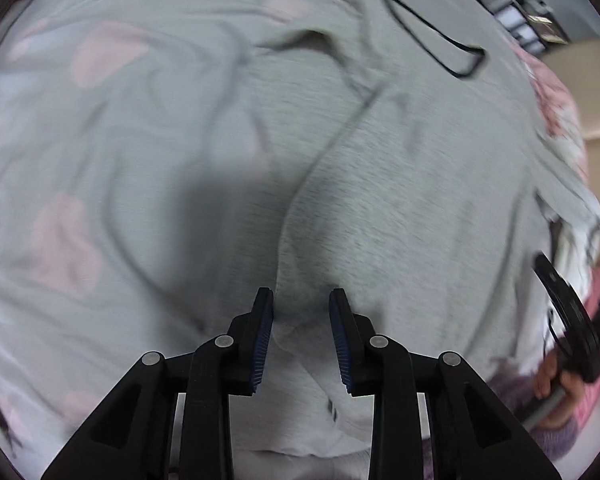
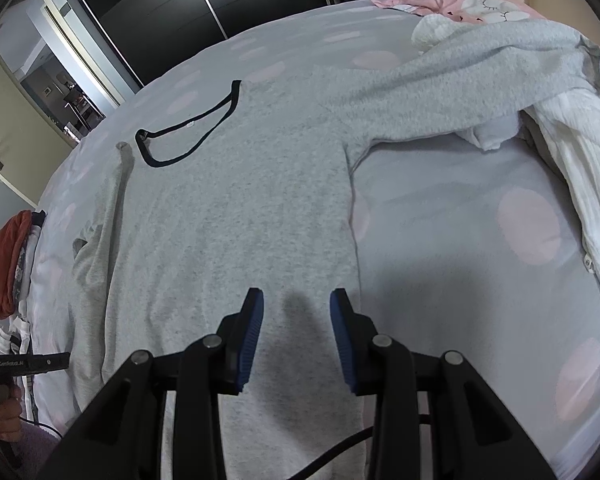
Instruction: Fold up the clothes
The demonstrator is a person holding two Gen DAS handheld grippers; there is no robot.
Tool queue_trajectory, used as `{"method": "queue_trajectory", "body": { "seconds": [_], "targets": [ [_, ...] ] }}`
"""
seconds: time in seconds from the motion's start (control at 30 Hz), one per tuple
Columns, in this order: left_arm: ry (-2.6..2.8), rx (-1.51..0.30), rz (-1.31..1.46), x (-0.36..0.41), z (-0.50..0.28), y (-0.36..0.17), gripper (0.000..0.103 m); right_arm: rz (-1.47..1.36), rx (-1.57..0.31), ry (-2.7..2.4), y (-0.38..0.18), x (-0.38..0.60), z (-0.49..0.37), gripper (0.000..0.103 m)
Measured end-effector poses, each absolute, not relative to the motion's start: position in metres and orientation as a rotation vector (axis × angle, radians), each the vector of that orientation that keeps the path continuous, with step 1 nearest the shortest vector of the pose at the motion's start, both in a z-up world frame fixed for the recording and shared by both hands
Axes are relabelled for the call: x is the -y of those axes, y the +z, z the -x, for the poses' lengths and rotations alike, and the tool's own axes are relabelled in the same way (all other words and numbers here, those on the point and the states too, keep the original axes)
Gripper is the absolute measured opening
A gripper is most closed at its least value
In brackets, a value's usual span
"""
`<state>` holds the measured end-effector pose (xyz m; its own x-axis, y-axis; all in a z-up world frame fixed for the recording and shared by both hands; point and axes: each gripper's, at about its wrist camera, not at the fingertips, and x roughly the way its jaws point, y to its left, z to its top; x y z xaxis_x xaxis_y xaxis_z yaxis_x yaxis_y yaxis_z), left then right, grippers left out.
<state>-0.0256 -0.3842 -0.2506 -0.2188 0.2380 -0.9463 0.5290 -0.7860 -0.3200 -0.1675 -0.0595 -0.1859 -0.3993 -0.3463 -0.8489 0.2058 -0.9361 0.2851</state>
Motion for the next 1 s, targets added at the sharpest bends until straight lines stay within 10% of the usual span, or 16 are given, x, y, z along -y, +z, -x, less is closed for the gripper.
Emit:
{"method": "queue_trajectory", "body": {
  "seconds": [0.87,1.0],
  "targets": [
    [-1.854,-0.673,-1.822,0.397,0.04,-0.279,0.03,-1.513,0.2,-2.363,-0.189,0.056,0.165,0.034],
    [-1.896,-0.657,-1.822,0.39,0.042,-0.275,0.011,-1.509,0.19,-2.361,-0.189,0.057,0.165,0.034]
  ]
}}
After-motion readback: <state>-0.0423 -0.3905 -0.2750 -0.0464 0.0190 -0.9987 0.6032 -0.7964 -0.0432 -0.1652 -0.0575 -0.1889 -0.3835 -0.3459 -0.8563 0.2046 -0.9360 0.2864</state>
